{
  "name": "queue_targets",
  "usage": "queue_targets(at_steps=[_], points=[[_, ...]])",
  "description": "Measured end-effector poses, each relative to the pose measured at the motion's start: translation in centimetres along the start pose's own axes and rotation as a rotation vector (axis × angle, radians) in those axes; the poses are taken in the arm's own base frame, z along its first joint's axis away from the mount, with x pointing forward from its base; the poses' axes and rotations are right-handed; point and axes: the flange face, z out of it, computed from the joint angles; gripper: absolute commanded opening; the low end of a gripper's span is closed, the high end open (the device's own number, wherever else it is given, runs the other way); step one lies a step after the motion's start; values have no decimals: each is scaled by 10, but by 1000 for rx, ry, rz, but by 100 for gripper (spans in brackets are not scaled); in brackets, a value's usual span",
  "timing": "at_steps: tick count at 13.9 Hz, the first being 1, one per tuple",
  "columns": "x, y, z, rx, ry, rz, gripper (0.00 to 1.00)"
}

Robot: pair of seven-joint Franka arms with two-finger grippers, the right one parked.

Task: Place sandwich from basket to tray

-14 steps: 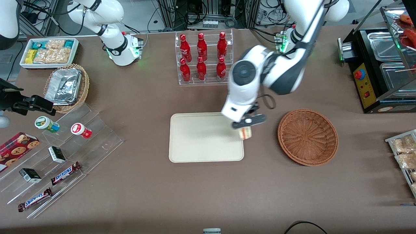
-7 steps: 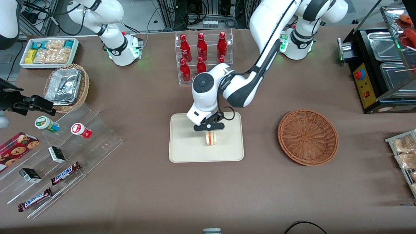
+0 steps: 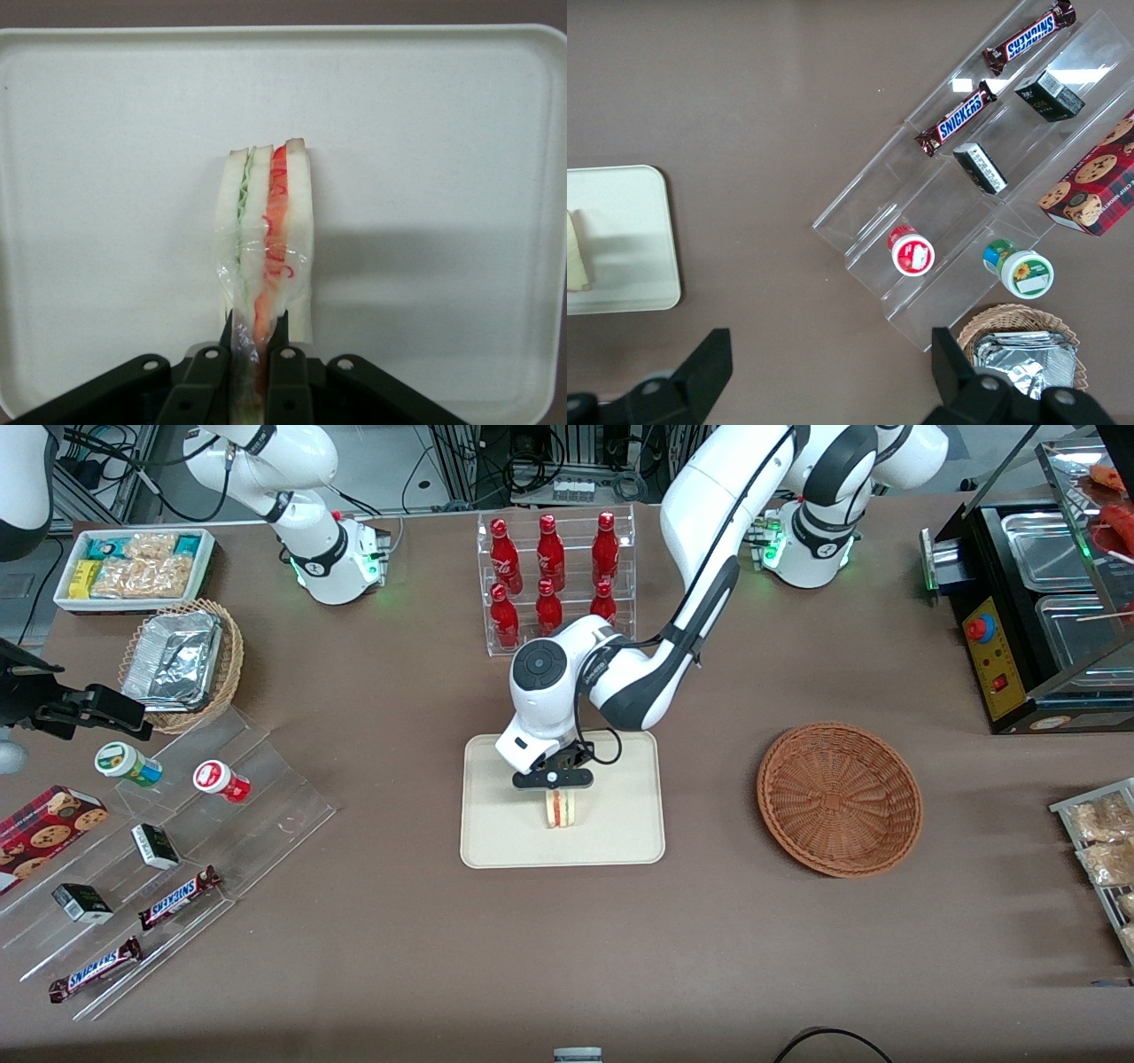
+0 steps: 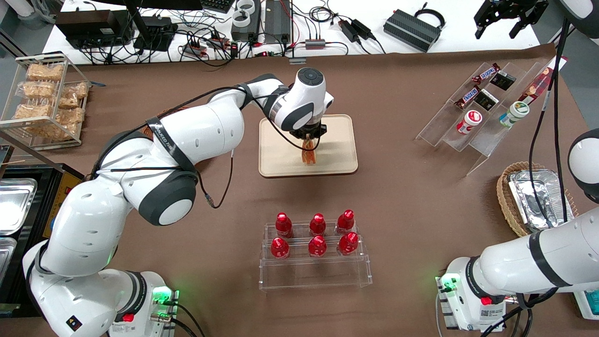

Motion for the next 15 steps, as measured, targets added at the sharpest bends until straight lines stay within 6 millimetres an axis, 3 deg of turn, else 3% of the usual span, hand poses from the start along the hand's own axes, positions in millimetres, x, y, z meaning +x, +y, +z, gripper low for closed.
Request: queue_targets(at_steps=[1, 2, 3, 7, 9, 12, 15], points=[[-1, 0, 4, 5, -2, 8, 35], [-2, 1, 6, 7, -4, 14, 79], [-3, 2, 6, 6, -3, 17, 99], [0, 5, -1, -3, 6, 19, 99], [4, 5, -22, -7, 12, 14, 99], [18, -10, -90, -15, 31, -18, 99], [44, -62, -169, -15, 11, -121, 99]])
